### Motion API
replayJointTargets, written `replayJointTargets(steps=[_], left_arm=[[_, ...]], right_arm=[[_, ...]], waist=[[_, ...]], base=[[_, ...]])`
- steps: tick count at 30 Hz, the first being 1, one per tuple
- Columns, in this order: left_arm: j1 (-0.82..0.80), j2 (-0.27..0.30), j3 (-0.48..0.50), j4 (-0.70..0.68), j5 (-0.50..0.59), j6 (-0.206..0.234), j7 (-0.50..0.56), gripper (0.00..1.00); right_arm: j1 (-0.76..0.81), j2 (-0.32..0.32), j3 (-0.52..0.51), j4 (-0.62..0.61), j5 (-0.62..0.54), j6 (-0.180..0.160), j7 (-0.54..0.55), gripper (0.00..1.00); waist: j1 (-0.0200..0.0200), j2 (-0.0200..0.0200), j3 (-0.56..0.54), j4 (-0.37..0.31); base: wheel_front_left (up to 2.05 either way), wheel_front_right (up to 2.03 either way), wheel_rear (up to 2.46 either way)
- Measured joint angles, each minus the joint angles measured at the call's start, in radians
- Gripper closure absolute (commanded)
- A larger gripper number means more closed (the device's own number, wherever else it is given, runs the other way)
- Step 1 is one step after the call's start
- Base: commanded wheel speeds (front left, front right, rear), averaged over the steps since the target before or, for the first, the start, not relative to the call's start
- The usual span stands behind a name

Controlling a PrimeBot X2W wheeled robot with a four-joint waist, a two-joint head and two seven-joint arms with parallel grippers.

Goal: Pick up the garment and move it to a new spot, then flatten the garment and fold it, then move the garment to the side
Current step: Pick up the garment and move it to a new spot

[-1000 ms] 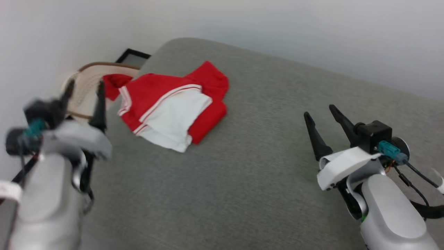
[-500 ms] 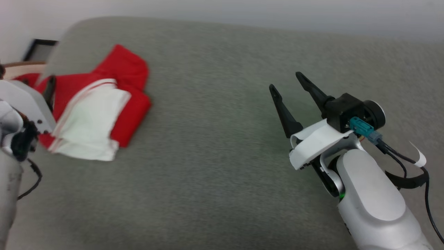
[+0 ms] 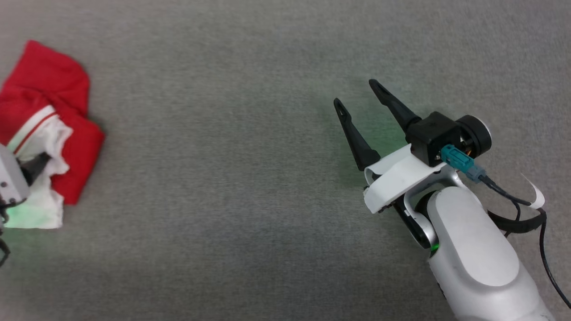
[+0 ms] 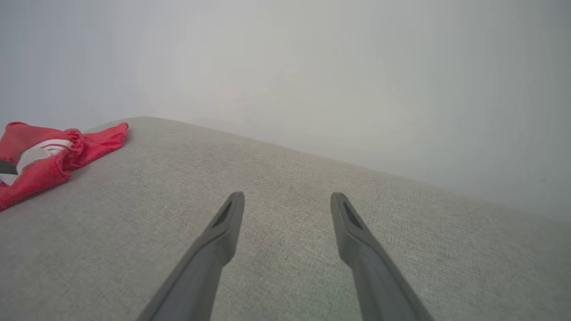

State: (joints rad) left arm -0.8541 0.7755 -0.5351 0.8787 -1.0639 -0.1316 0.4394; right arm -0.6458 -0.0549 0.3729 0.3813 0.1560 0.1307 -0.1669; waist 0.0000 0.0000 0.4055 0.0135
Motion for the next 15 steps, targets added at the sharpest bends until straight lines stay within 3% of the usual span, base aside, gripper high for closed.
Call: replayJointTargets(steps=[10, 12, 13, 15], left_arm=[[-0.003, 0.039, -0.041, 0.007, -0.139, 0.001, 0.028, 0.0], [-0.005, 0.049, -0.05, -0.003, -0.16, 0.001, 0.03, 0.72], [-0.005, 0.049, -0.054, -0.009, -0.174, 0.002, 0.024, 1.0], [-0.007, 0.047, -0.063, -0.016, -0.186, 0.004, -0.002, 1.0]], right_arm=[[0.005, 0.002, 0.019, -0.105, -0.026, 0.0, 0.058, 0.0], [0.006, 0.002, 0.023, -0.115, -0.026, 0.0, 0.067, 0.0], [0.006, 0.002, 0.023, -0.118, -0.027, 0.0, 0.071, 0.0], [0.009, 0.002, 0.021, -0.127, -0.029, 0.0, 0.072, 0.0]], waist=[[0.0, 0.0001, 0.069, -0.057], [0.0, 0.0001, 0.074, -0.06], [0.0, 0.0, 0.074, -0.06], [0.0, 0.0, 0.07, -0.058]], base=[[0.0, 0.0, 0.0], [0.0, 0.0, 0.0], [0.0, 0.0, 0.0], [0.0, 0.0, 0.0]])
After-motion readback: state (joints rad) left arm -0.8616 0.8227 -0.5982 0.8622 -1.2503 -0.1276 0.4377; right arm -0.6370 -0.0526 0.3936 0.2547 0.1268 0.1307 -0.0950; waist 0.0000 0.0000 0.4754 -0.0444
